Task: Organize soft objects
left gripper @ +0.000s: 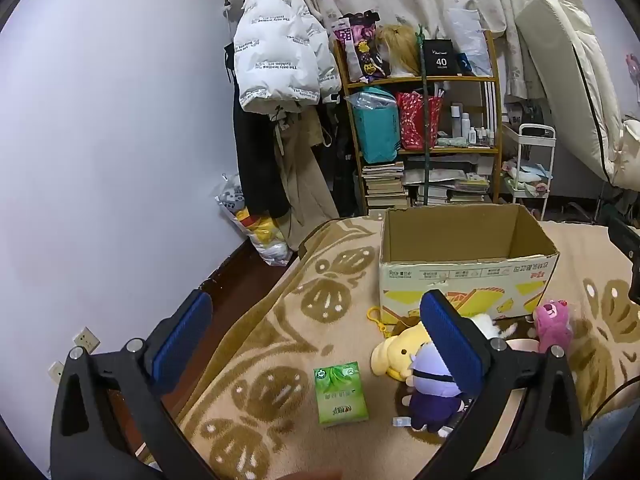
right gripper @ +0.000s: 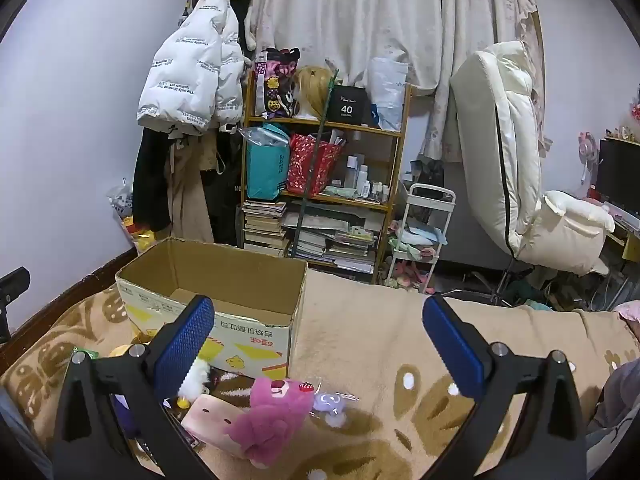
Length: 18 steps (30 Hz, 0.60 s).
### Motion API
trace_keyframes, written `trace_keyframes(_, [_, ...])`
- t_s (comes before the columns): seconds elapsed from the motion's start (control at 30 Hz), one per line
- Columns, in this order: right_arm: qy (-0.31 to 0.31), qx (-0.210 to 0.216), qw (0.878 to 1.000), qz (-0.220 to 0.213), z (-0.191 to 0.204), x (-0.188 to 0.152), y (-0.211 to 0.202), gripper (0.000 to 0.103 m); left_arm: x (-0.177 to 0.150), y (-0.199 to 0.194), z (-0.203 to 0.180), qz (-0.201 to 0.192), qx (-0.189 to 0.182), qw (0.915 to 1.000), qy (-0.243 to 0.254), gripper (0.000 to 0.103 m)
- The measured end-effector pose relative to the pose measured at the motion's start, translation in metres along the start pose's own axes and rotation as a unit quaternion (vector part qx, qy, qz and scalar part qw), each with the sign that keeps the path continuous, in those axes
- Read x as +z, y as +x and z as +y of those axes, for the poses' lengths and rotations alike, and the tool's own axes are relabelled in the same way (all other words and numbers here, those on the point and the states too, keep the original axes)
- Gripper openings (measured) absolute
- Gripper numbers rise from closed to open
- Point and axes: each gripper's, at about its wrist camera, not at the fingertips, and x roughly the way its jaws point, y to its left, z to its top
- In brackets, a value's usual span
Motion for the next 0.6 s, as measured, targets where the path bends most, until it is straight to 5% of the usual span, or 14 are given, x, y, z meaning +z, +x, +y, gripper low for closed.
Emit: trace_keyframes(0.6, [0.001,-0.004,1.0,0.002,-0.001,-0.001,0.002,0.103,-0.001,0.001,-0.006,0.007,0.006,0.9999,0.011,0.102])
